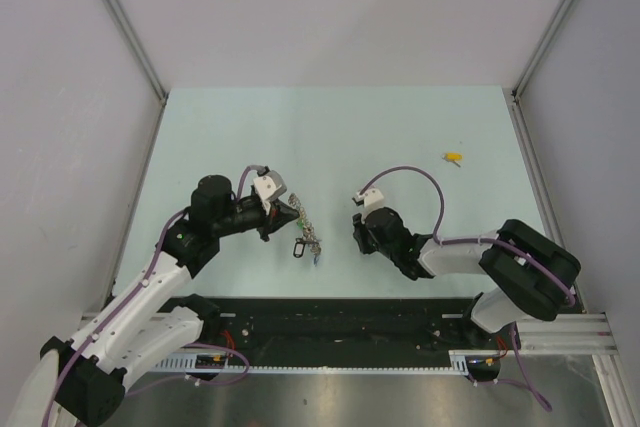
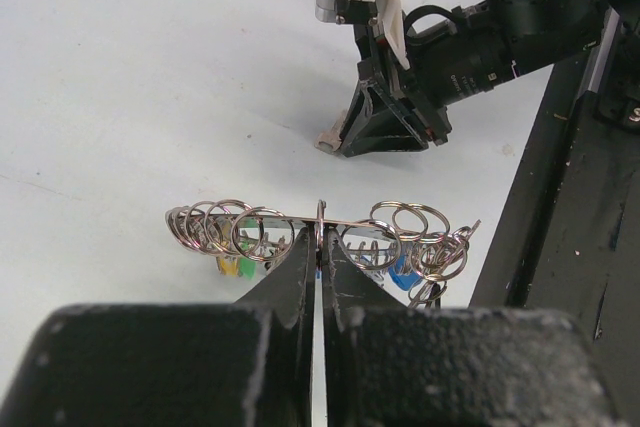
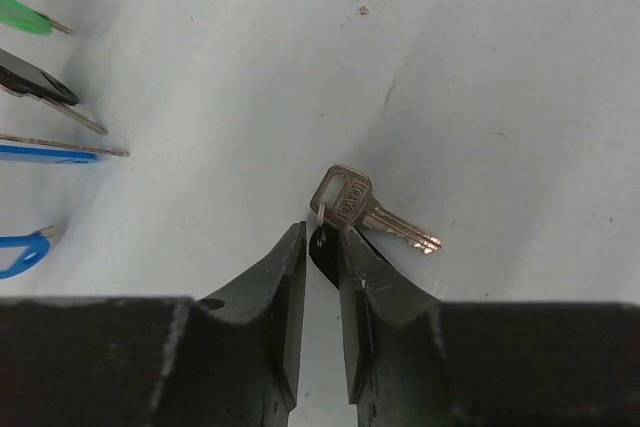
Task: Put the keys on the keyring
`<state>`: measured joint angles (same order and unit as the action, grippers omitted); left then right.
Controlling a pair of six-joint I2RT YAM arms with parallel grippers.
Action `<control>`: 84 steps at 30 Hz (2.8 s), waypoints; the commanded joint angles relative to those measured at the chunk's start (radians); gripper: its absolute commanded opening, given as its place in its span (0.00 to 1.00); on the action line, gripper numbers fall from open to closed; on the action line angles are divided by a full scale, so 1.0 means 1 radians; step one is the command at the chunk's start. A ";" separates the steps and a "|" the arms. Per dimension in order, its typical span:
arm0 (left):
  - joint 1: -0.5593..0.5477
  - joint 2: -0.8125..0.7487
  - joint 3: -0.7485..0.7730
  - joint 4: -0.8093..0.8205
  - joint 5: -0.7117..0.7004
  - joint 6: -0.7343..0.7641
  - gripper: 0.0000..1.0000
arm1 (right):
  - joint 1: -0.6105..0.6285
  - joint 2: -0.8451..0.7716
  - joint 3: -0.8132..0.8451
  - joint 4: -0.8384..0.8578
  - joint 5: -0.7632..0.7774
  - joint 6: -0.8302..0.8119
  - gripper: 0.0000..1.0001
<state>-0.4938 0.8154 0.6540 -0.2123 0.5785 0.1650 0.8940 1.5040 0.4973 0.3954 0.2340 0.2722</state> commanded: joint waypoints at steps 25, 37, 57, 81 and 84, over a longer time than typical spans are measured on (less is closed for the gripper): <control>0.009 0.089 0.240 0.001 0.144 0.093 0.00 | -0.131 -0.682 0.014 -0.069 -0.286 -0.363 0.00; 0.009 0.257 0.404 -0.127 0.392 0.263 0.00 | -0.368 -0.665 0.188 -0.089 -0.981 -0.335 0.00; 0.006 0.217 0.263 -0.042 0.538 0.278 0.00 | -0.274 -0.495 0.297 -0.032 -1.179 -0.435 0.00; -0.002 0.208 0.243 -0.007 0.535 0.242 0.00 | -0.179 -0.390 0.356 -0.090 -1.059 -0.562 0.00; -0.002 0.206 0.245 -0.006 0.531 0.238 0.00 | -0.171 -0.386 0.359 -0.090 -1.052 -0.562 0.00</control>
<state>-0.4915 1.0557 0.8955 -0.2699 1.0519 0.4011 0.7094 1.1110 0.8028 0.2932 -0.8360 -0.2687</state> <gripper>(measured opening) 0.011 0.009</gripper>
